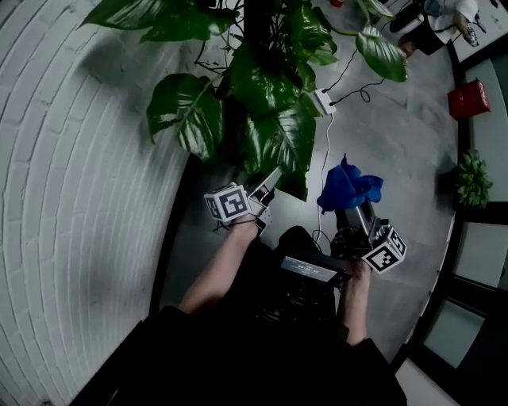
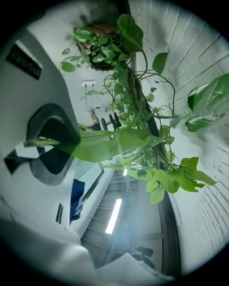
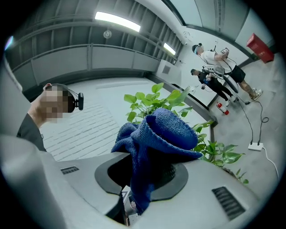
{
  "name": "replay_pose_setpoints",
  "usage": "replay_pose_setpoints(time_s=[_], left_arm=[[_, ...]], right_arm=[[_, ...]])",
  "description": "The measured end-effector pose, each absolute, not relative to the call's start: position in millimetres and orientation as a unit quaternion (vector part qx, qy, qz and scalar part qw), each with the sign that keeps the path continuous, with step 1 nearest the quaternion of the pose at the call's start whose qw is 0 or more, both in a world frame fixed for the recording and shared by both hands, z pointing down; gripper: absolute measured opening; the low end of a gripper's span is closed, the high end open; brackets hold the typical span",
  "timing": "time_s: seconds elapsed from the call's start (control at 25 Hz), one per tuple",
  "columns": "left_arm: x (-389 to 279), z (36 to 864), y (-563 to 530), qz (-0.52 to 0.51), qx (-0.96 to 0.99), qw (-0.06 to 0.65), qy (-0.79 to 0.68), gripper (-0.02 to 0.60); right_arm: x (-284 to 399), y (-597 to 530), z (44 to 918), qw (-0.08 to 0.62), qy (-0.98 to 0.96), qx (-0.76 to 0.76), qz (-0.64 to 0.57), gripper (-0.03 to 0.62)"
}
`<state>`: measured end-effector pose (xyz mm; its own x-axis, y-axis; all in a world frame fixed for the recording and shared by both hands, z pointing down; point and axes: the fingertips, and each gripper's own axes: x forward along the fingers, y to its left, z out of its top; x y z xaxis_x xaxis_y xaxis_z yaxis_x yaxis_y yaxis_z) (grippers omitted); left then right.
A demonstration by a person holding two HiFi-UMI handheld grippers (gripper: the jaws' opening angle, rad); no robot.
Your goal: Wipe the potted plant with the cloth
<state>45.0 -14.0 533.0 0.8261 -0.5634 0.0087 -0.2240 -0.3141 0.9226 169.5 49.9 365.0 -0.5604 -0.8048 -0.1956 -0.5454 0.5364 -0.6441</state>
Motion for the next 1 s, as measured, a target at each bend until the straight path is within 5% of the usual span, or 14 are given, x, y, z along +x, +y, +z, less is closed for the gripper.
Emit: replay_pose_setpoints(time_s=[0.68, 1.0], left_arm=[[65, 546, -15, -0.124, 0.777, 0.546, -0.287, 0.025], [83, 544, -20, -0.121, 0.757, 0.541, -0.344, 0.025]], right_arm=[[185, -121, 454, 0.086, 0.898, -0.317, -0.292, 0.109], [138, -200, 468, 0.068, 0.933, -0.213, -0.283, 0.109]])
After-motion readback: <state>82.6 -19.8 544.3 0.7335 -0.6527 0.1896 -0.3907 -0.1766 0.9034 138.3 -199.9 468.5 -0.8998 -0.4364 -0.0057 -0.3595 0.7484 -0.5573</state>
